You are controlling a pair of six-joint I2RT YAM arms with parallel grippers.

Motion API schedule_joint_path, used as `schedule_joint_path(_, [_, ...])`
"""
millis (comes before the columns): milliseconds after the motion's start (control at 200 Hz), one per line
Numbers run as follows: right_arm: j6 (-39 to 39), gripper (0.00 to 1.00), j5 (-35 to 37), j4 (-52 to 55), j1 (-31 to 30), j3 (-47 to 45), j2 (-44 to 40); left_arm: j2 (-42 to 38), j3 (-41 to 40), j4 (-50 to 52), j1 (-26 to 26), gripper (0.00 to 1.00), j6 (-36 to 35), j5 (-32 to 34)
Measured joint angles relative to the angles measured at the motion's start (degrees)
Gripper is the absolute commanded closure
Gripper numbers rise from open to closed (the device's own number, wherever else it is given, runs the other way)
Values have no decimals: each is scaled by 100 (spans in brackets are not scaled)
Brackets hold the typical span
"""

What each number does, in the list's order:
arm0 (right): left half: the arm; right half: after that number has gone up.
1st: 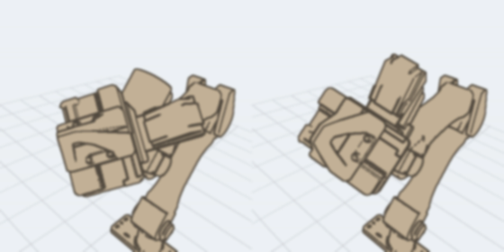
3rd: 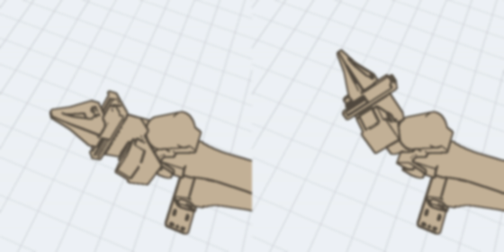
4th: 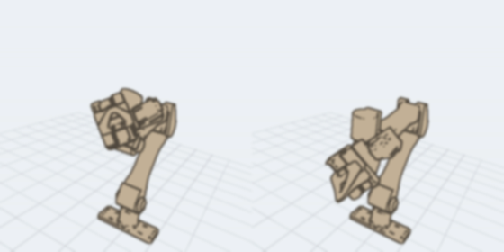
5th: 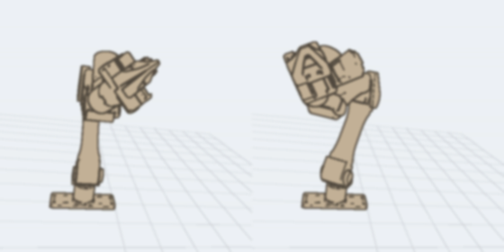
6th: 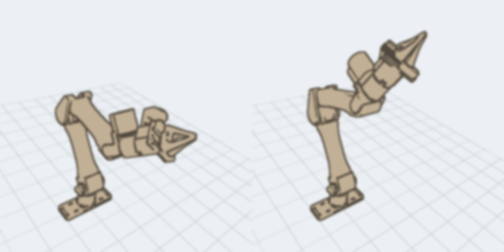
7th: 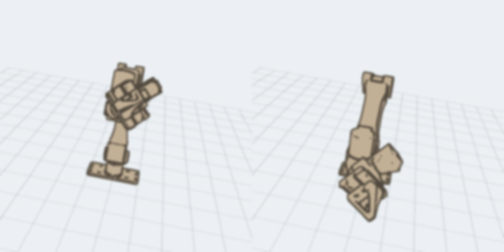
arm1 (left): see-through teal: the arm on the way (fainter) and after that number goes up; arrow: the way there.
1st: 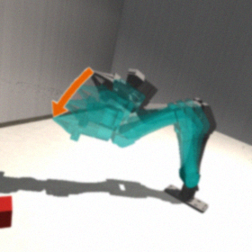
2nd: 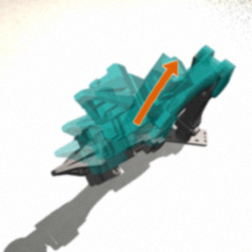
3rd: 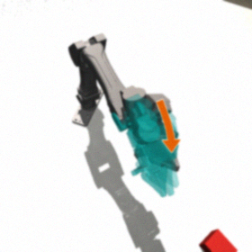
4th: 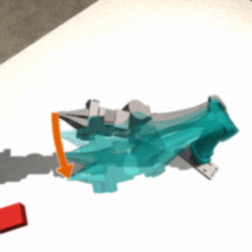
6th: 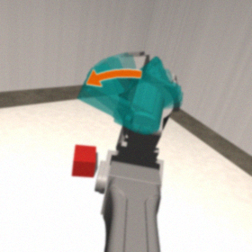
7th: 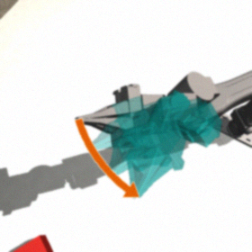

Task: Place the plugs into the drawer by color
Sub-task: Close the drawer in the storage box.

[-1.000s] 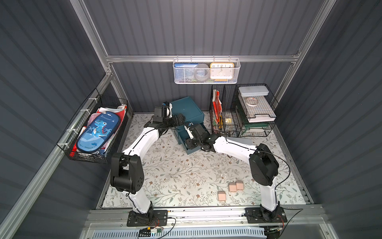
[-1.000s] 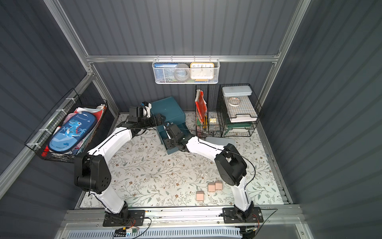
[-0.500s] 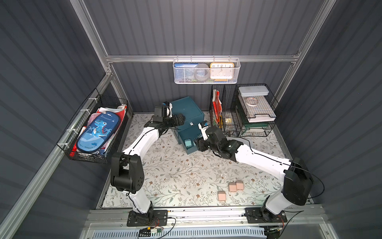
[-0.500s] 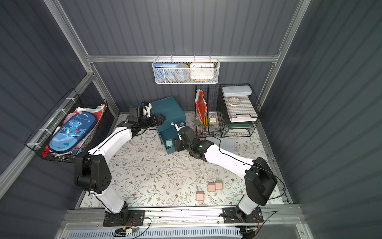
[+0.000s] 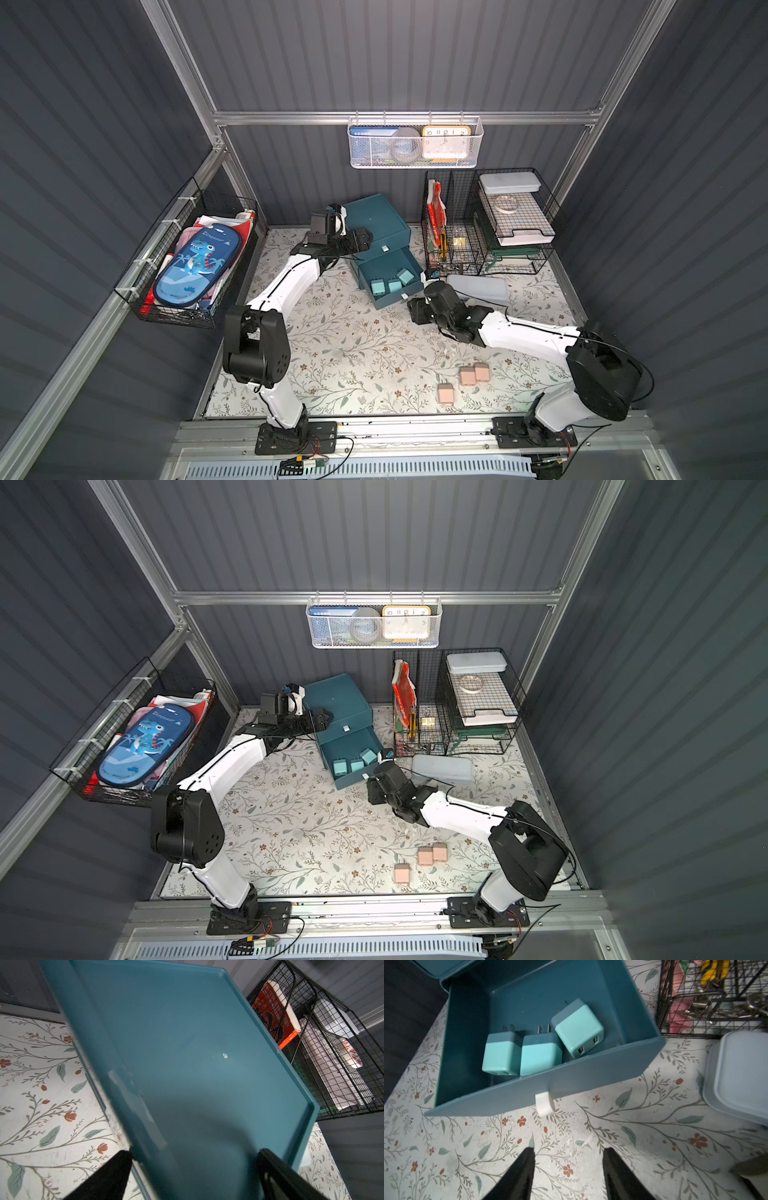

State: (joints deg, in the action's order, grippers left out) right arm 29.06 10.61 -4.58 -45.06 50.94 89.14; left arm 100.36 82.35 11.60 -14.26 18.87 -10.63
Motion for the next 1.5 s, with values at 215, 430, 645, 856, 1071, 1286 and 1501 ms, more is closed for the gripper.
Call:
schedule_joint_path(215, [179,49,-76,-721,39,-4,496,-2,-13,-13,0,2,0,-2])
schedule_joint_path(430, [186,50,-201,-960,55,282,940,-13,-39,-44,0,2,-2,0])
schedule_joint_path(645, [153,50,-315,-1001,83,876,1228,-17,-50,-52,0,2,-4,11])
schedule_joint_path(856, [223,50,-415,-1217,173,1360,1561,-20,-52,-72,0,3,-7,24])
schedule_joint_path(1071, [337,51,-490,-1456,291,1808,2107,-28,-83,-107,0,3,-4,24])
schedule_joint_path(1286, [590,50,-586,-1825,398,2371,2754,-33,-87,-111,0,3,-4,28])
schedule_joint_path(1501, [872,50,-686,-2068,457,2870,3228,-35,-94,-127,0,3,-4,46])
